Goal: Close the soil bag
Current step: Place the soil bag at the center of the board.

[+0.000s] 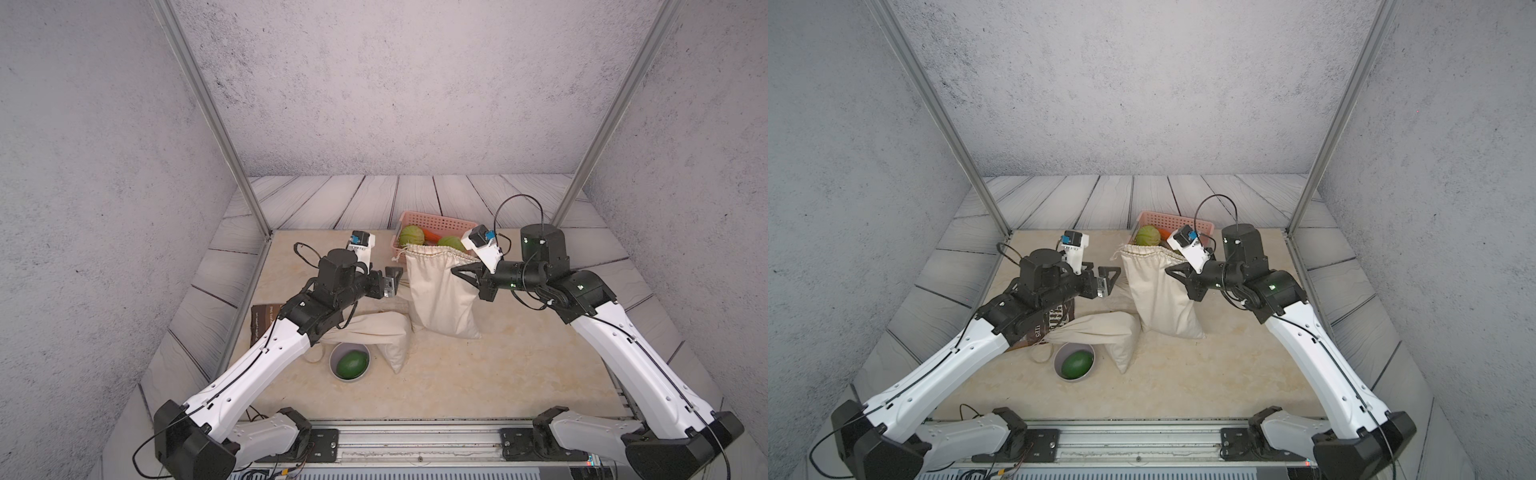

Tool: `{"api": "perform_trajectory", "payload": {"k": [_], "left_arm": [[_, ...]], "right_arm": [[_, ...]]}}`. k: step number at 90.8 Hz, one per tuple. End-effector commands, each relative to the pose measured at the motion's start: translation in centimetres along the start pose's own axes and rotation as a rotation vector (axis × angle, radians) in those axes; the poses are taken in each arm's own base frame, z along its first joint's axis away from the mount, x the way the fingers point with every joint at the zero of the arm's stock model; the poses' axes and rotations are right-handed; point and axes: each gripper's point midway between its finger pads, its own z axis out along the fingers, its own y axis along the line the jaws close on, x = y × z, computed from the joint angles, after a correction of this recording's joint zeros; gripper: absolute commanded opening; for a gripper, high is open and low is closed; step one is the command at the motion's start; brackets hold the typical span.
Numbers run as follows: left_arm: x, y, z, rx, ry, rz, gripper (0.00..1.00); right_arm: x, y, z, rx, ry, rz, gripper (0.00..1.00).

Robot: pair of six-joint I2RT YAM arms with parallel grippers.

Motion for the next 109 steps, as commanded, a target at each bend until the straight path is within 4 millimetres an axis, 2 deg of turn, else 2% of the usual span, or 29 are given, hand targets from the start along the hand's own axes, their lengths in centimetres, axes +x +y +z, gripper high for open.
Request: {"api": "perform_trajectory", "payload": {"k": [1, 15, 34, 38, 45, 58, 69, 78, 91, 109], "left_arm": [[1.2, 0.9, -0.2, -0.017, 0.001, 0.069, 0.96], [2.0, -1.0, 0.0, 0.111, -0.027, 0.205, 0.94], [1.6, -2.0, 0.0, 0.171, -0.091, 0.368, 0.91], [1.5, -2.2, 0.1, 0.176, -0.099, 0.393, 0.87], [1.4, -1.5, 0.7, 0.139, -0.106, 0.420, 0.77], [1.0, -0.1, 1.8, 0.050, -0.124, 0.491, 0.72], [1.0, -0.2, 2.6, 0.060, -0.126, 0.536, 0.68], [1.1, -0.4, 3.3, 0.070, -0.126, 0.558, 0.58], [1.2, -1.0, 4.2, 0.106, -0.115, 0.583, 0.58], [0.9, -2.2, 4.1, 0.168, -0.137, 0.588, 0.61]], "right_arm": [[0.5, 1.6, 0.3, -0.089, -0.015, -0.068, 0.00], [2.4, 1.3, 1.2, -0.078, 0.004, -0.078, 0.00], [2.6, 1.5, 0.9, -0.078, 0.008, -0.117, 0.00], [2.6, 1.7, 0.8, -0.083, 0.009, -0.129, 0.00], [2.8, 1.7, 0.6, -0.079, 0.012, -0.149, 0.00], [2.9, 1.8, 0.4, -0.073, 0.015, -0.167, 0.00], [2.7, 1.9, 0.3, -0.072, 0.010, -0.172, 0.00], [2.7, 1.8, 0.4, -0.075, 0.010, -0.169, 0.00], [2.7, 1.9, 0.4, -0.076, 0.008, -0.170, 0.00], [2.8, 1.7, 0.5, -0.071, 0.012, -0.170, 0.00]]}}
